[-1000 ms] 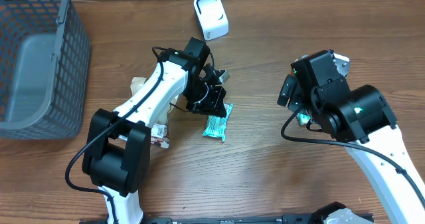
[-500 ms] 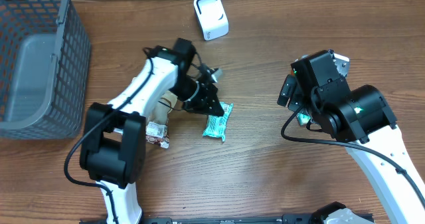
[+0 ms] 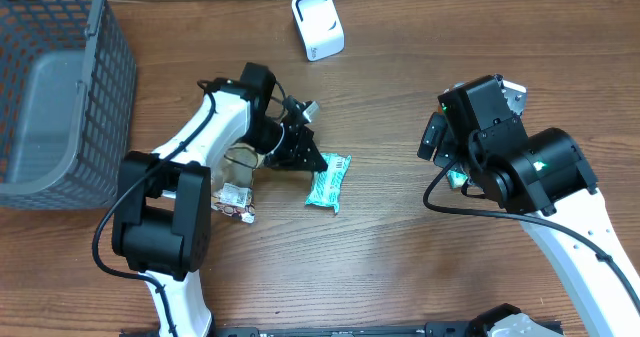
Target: Scan the item barcode
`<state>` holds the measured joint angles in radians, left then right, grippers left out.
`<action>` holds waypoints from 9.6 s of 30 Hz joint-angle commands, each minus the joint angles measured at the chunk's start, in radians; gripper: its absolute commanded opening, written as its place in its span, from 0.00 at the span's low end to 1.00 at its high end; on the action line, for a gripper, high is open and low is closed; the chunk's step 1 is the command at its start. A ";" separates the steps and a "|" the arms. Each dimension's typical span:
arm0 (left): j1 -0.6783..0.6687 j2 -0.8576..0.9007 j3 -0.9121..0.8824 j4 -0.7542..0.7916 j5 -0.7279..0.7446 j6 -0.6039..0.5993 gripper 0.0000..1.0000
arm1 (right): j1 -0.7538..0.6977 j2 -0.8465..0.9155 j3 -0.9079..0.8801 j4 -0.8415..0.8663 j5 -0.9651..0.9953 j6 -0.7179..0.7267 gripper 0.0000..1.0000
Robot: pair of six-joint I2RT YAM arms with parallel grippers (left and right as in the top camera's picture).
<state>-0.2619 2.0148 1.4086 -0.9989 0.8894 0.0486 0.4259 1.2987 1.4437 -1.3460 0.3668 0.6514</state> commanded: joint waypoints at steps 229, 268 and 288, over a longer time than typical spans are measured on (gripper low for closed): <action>-0.171 -0.418 -0.169 0.170 -1.012 -0.306 0.04 | -0.003 -0.013 0.010 0.005 0.014 0.006 1.00; -0.148 -0.386 0.008 -0.067 -0.357 -0.190 0.04 | -0.003 -0.013 0.010 0.050 -0.063 0.006 1.00; 0.026 -0.388 0.008 -0.054 0.263 0.087 0.04 | 0.002 0.109 0.009 0.426 -0.879 -0.210 0.77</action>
<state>-0.2340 1.6302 1.4094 -1.0622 1.0447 0.0826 0.4259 1.3697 1.4437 -0.9360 -0.3233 0.5350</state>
